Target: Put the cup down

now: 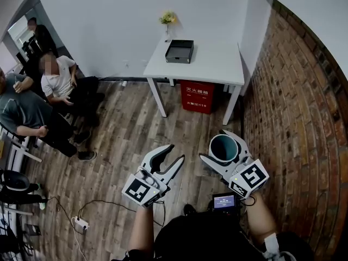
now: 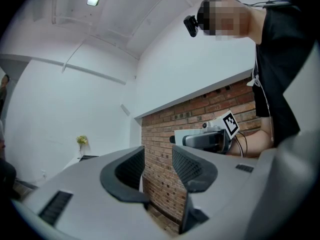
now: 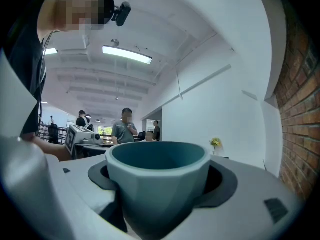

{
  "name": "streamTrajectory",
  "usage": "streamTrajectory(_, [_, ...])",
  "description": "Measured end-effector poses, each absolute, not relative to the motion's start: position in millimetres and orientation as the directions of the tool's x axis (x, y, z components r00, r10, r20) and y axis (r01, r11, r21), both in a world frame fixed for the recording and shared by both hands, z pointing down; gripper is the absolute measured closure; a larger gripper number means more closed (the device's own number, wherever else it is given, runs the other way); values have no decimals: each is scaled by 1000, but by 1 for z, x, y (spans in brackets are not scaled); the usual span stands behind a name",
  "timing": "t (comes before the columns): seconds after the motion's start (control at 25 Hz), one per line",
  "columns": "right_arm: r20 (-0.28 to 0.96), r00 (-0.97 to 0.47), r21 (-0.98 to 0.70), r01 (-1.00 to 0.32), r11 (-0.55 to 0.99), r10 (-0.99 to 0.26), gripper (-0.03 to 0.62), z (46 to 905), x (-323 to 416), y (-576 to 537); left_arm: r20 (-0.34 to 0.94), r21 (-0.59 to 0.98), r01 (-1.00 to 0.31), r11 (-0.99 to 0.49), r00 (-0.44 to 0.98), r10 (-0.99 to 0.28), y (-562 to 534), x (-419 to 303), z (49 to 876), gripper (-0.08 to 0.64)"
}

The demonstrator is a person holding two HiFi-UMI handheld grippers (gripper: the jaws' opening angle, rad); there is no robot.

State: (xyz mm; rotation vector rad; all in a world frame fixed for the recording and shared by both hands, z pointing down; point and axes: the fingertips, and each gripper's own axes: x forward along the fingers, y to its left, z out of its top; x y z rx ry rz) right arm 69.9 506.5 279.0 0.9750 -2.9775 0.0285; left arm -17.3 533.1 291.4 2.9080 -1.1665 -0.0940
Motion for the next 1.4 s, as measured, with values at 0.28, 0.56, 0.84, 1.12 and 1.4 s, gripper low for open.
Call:
streamTrajectory(0.28, [20,-793,-19,-610,792,-609,183,285,50,500,-19,40,-692,-720,720,-693,524,-47,309,396])
streamTrajectory(0.56, [23,-789,-26,-614,789,-614,183,294,40,469,-34,51,-708,-704,704,-710,495,-61,319,397])
streamTrajectory(0.84, [3,-795,-60,-605,794,-606,183,313,39,396,-49,74,-738,-671,669,-741,424,-71,334,397])
streamTrajectory(1.12, [-21,-802,-76,-594,801,-597,183,315,43,268,-51,55,-752,-657,655,-754,302,-68,335,397])
streamTrajectory(1.4, [-23,-800,-59,-598,799,-600,183,314,54,145,-47,43,-764,-644,642,-765,179,-62,331,397])
